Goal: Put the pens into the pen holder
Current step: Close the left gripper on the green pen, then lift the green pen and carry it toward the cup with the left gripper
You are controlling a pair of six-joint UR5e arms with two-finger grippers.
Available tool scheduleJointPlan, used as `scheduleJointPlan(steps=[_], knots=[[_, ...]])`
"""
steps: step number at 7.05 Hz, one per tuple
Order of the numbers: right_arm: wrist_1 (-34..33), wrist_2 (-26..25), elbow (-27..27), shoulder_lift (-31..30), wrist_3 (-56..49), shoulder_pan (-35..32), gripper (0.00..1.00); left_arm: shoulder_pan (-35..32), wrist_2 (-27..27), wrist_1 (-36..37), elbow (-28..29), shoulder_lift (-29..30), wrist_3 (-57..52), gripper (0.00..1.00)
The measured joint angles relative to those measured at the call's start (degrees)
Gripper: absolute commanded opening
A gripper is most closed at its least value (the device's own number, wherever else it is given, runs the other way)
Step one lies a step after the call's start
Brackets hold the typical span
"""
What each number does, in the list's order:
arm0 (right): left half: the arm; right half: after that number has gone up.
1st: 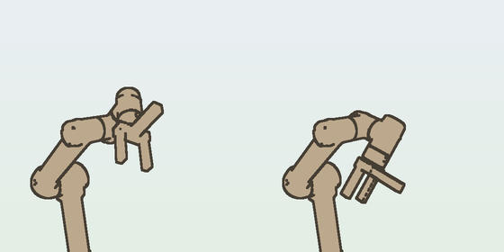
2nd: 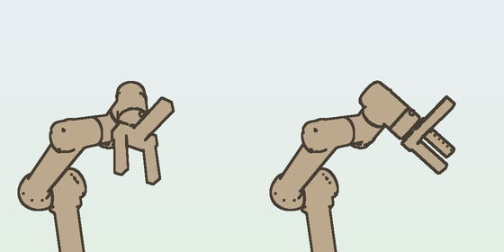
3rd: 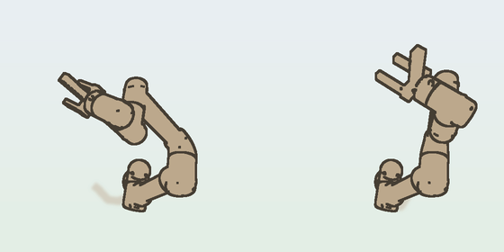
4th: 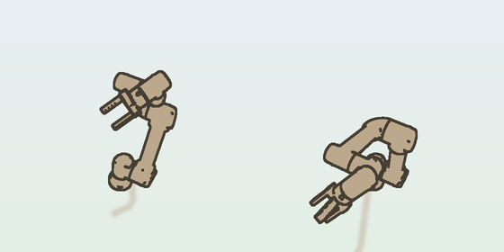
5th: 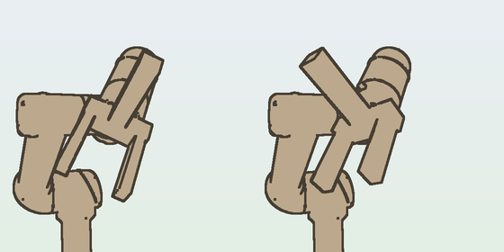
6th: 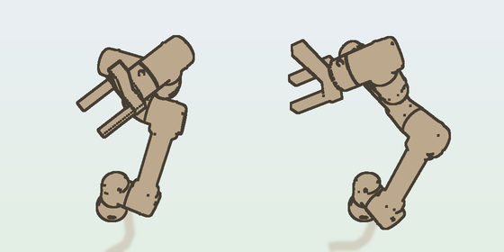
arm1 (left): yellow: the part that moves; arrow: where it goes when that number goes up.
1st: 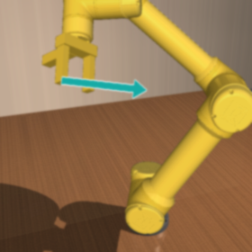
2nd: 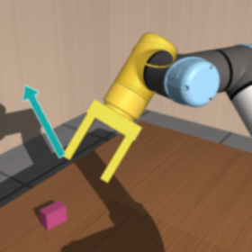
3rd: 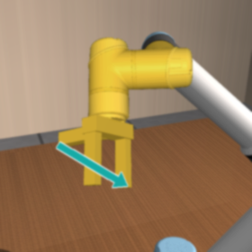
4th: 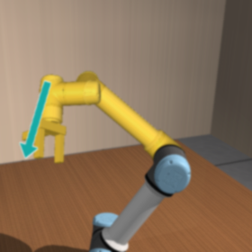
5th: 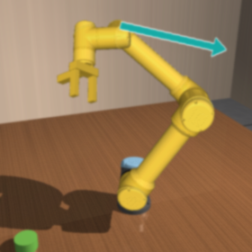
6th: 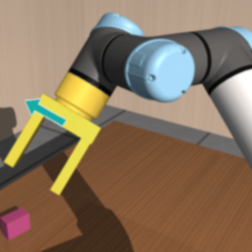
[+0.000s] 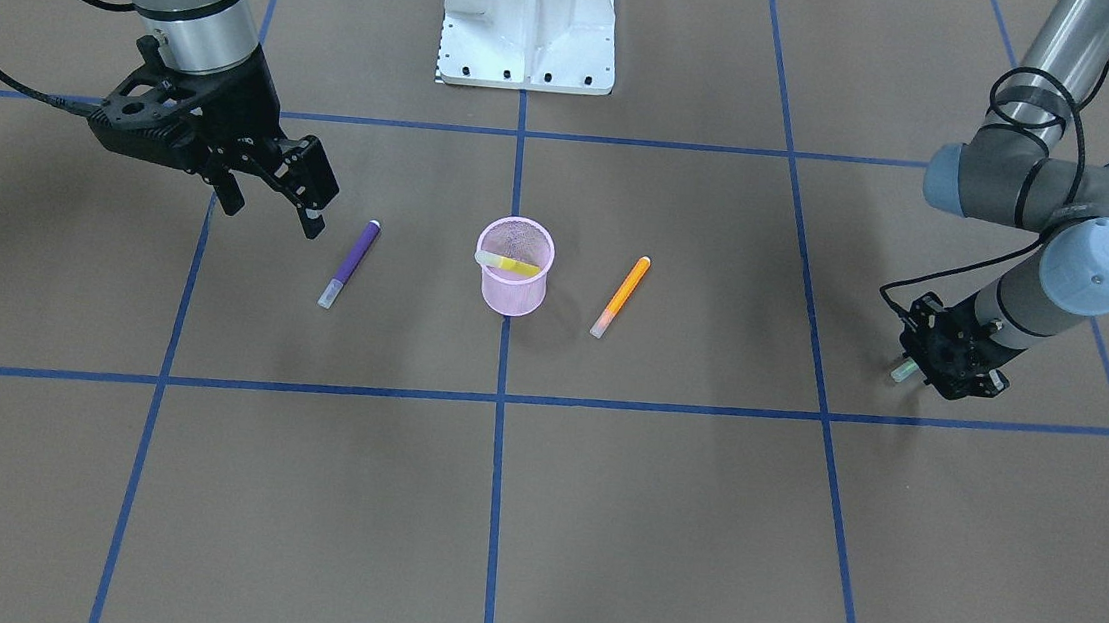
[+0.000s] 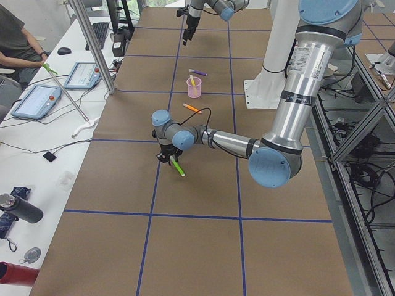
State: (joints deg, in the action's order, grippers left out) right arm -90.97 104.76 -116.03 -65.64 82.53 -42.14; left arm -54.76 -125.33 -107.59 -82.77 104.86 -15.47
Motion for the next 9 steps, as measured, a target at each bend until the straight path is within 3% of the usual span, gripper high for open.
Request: scheduleJointPlan(steps=[1, 2, 4, 6, 9], knots=[[0.00, -0.06, -0.03, -0.01, 0.00, 0.02, 1.00, 0.04, 0.02, 0.01, 0.07, -0.03, 0.00, 0.08], [0.00, -0.15, -0.09, 0.00, 0.02, 0.03, 1.00, 0.06, 0.04, 0.01, 0.11, -0.07, 0.00, 0.00], [0.00, -0.24, -0.10, 0.15, 0.06, 0.03, 1.00, -0.32, -0.31, 0.03, -0.55, -0.13, 0.02, 0.00], [0.00, -0.26, -0.02, 0.26, 0.05, -0.12, 1.00, -3.63, -2.77, 1.66, -5.22, 0.46, 0.66, 0.00], [0.00, -0.24, 0.17, -0.17, -0.02, -0.70, 1.00, -5.78, -5.27, 2.35, -12.77, 4.55, 13.18, 0.00]])
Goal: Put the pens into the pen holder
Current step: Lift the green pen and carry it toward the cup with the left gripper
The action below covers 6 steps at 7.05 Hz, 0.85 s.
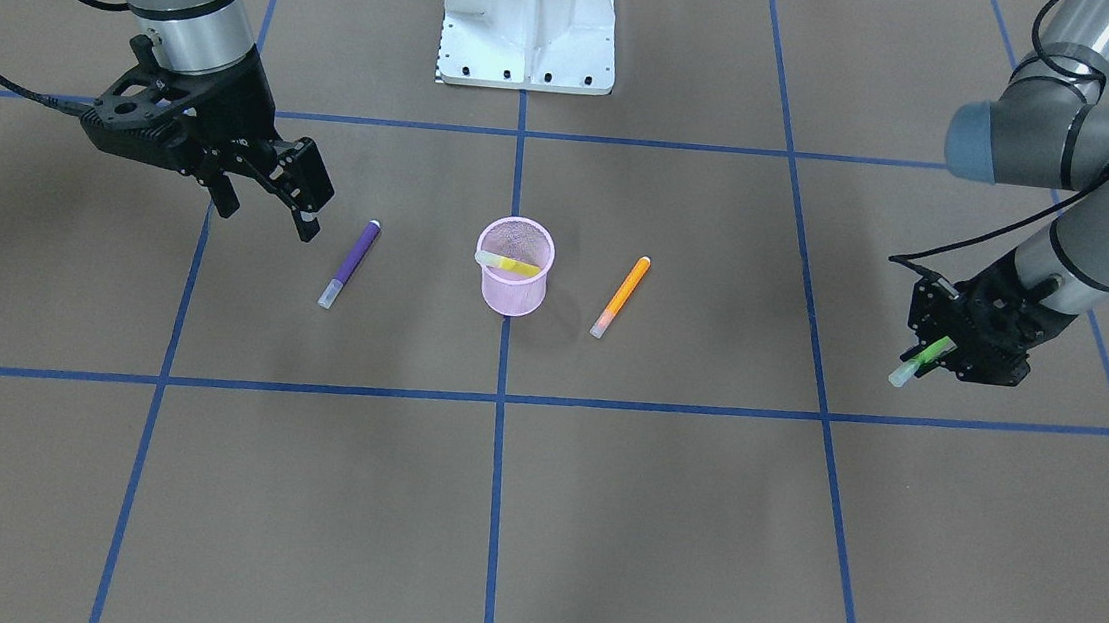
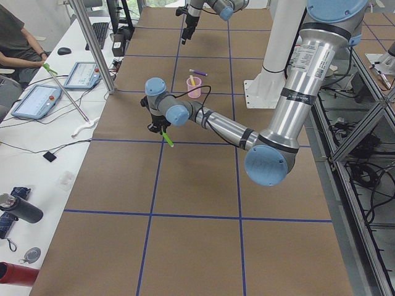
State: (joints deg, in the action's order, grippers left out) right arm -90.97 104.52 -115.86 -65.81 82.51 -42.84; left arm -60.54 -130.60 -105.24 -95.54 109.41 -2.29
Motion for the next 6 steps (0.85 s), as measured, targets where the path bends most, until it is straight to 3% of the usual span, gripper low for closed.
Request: scheduleJointPlan(steps=[3, 4, 6], knots=[[0.02, 0.37, 0.32, -2.33, -3.34, -1.71, 1.00, 5.74, 1.62, -8.18, -5.52, 3.20, 10.36, 0.00], [0.01, 0.56, 0.55, -3.46, -5.25, -2.41, 1.00, 10.13, 6.28, -15.53, -5.81, 4.09, 13.82, 0.00], [0.00, 1.62, 1.03, -5.25, -8.35, -3.70, 1.00, 19.16, 21.12, -30.48, -5.44, 6.35, 23.83, 0.00]])
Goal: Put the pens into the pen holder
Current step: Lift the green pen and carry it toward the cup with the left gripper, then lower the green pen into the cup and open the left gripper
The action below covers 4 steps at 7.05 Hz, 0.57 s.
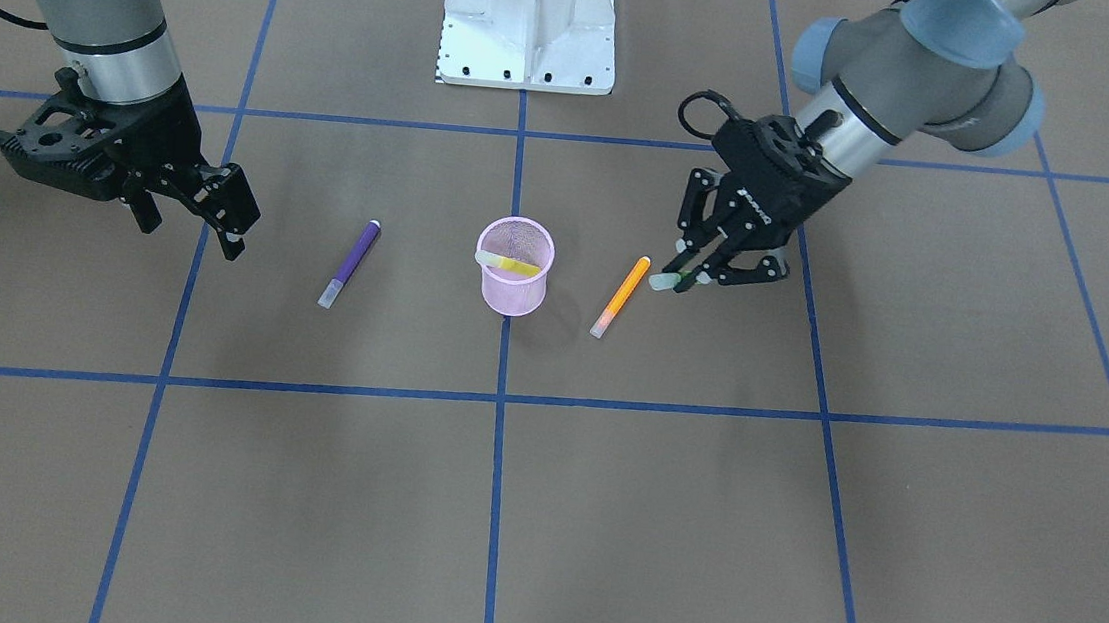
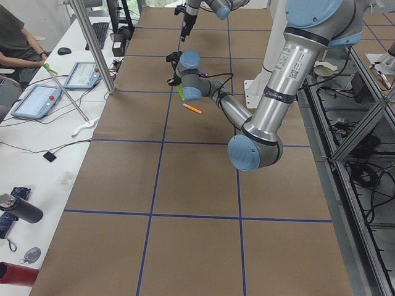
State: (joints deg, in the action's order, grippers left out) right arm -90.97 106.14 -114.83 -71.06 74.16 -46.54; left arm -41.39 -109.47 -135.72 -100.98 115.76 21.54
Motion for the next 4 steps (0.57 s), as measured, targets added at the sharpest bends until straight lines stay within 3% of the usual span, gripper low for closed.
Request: scheduleJointPlan(steps=[1, 4], knots=[[-0.02, 0.31, 0.11, -0.27, -0.55, -0.34, 1.00, 4.46, 7.94, -4.19, 0.60, 2.65, 3.70, 0.00], [-0.01, 0.47, 0.44, -0.38, -0.85, -0.56, 1.00, 12.18, 21.90, -9.47, 5.02, 8.46, 5.62, 0.00]])
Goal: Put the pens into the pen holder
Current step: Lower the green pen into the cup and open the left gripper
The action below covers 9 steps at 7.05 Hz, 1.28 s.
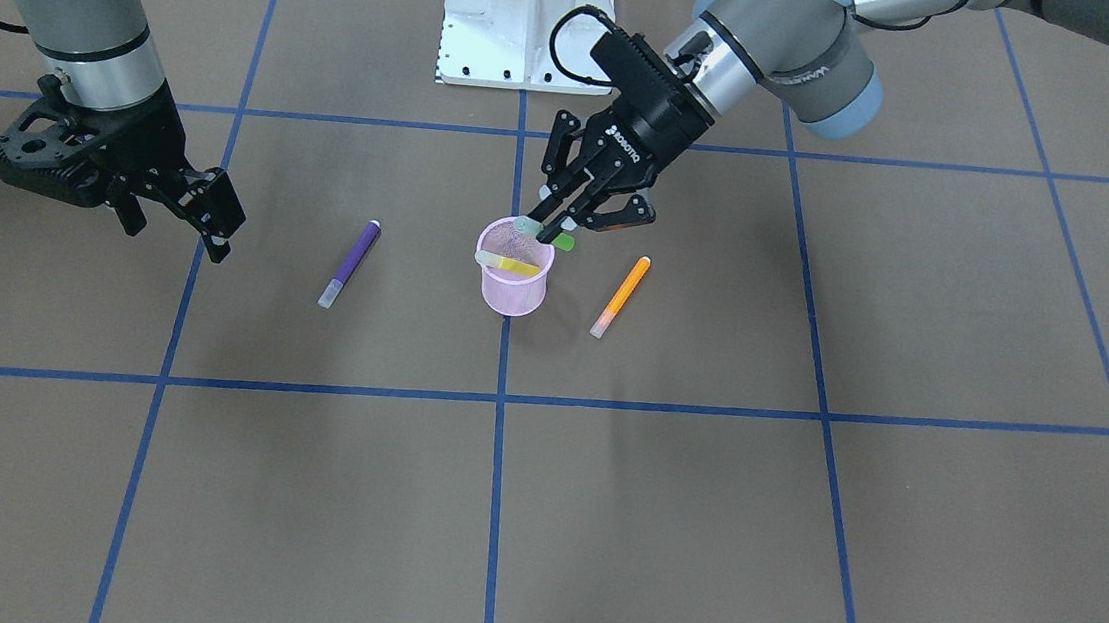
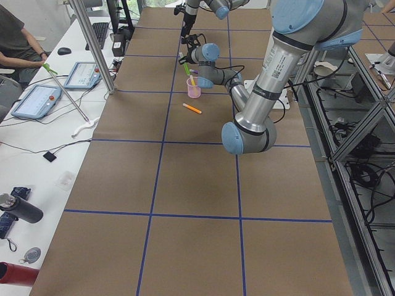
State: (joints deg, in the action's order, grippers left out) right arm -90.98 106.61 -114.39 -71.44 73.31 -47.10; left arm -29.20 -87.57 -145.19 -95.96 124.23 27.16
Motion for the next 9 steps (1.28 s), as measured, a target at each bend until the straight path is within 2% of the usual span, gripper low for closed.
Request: scheduleJointPlan(steps=[2, 4, 7, 9], knots=[[0.01, 0.00, 0.11, 0.06, 0.05, -0.01, 1.00, 3.32, 4.93, -7.26, 5.80, 0.65, -0.34, 0.00], [0.01, 0.00, 0.13, 0.16, 0.09, 0.04, 1.00, 3.96, 5.77, -8.99, 6.89, 0.54, -0.38, 0.03], [0.01, -0.07, 0.16, 0.54, 0.54, 0.07, 1.00, 4.13, 6.10, -9.13, 6.19, -0.19, -0.36, 0.37], [0.01, -0.08, 0.21, 0.65, 0.74, 0.08, 1.00, 4.24, 6.17, -9.05, 5.84, -0.24, -0.30, 0.52]])
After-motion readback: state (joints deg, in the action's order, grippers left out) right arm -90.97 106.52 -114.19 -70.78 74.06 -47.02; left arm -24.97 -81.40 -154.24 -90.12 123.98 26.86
